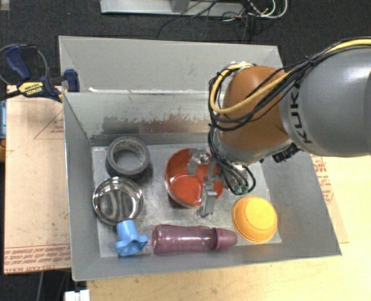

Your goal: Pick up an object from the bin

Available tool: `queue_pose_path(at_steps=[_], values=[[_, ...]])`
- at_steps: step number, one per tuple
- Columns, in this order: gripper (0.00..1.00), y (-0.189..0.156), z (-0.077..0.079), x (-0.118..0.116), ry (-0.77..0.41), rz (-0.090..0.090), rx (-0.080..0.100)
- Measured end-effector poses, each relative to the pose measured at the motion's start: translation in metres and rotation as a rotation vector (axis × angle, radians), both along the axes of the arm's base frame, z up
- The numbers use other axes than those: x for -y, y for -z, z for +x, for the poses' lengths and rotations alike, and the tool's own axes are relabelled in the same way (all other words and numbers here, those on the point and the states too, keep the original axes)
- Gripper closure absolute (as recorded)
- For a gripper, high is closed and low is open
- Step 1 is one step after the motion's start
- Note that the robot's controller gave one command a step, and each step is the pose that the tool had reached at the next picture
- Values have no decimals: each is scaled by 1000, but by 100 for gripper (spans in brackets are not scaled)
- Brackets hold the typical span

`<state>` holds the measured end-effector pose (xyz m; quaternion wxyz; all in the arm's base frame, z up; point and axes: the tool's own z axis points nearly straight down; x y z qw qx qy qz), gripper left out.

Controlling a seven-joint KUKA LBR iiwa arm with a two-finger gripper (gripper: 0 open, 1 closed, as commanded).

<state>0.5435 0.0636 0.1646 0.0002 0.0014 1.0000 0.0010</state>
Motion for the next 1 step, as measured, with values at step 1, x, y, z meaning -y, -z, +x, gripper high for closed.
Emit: queue_pose_path(at_steps=[1], values=[[100,0,0,0,0,0,0]])
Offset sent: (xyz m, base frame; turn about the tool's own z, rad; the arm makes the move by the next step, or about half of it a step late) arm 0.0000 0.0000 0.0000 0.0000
